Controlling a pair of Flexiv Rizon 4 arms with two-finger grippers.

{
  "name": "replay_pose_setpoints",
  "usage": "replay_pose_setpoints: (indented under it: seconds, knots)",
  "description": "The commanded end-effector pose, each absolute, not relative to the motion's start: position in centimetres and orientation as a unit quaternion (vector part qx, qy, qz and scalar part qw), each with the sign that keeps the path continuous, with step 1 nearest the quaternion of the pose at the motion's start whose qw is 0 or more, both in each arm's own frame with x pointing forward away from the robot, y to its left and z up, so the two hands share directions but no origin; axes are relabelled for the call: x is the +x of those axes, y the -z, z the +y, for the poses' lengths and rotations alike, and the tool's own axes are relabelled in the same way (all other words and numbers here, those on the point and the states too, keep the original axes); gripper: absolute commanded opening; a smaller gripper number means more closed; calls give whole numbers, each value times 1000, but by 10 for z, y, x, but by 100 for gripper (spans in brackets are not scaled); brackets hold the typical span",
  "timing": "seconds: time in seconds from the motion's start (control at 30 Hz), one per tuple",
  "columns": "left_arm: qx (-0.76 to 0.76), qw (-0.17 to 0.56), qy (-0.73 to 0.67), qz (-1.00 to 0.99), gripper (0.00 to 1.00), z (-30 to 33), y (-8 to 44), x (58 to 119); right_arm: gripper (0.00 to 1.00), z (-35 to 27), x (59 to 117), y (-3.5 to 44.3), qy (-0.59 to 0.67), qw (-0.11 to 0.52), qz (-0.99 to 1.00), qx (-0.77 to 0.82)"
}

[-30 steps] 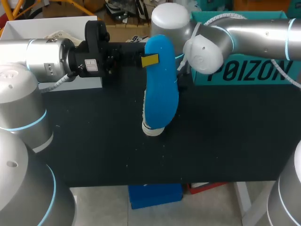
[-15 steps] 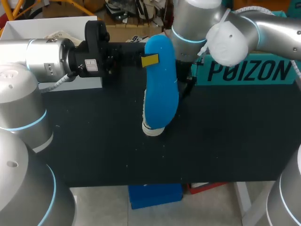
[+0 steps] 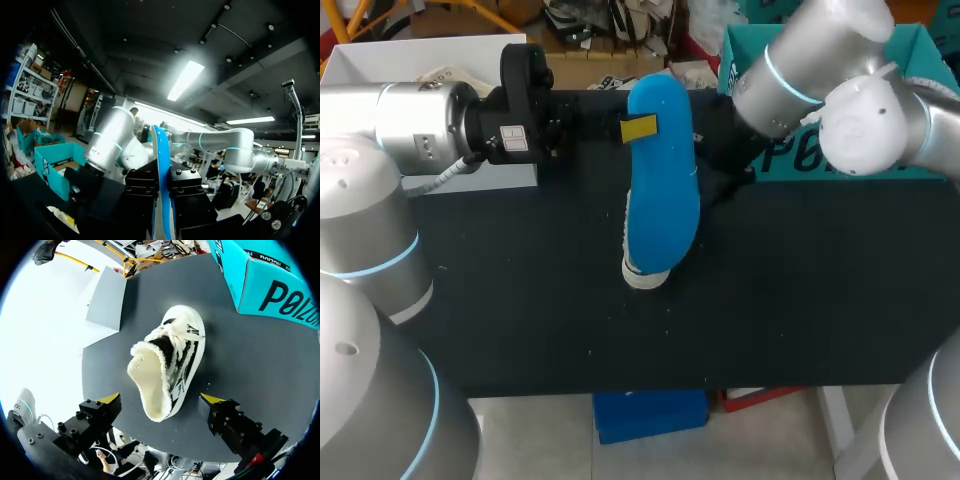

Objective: Take the shoe out of the shoebox, open the shoe tongue, remove and reinsert the insole, then place the shoe into the shoebox

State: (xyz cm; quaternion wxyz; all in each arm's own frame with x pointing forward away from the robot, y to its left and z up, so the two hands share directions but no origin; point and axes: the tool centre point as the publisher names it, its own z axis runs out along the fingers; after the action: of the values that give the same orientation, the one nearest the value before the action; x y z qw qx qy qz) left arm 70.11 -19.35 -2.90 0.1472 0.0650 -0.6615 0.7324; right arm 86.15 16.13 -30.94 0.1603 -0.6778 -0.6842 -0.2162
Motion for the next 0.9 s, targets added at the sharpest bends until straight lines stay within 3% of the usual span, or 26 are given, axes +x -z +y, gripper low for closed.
replay_pose_setpoints:
  seconds: [0.03, 0.43, 0.9]
  knots:
    - [66, 146, -733, -661, 0, -195, 30, 701, 100, 156, 859, 314, 286, 227, -664, -653]
    - [66, 146, -733, -661, 0, -195, 30, 701, 100, 155, 859, 311, 294, 231, -658, -654]
    - [66, 146, -733, -661, 0, -195, 30, 701, 100, 161, 859, 281, 389, 276, -607, -635]
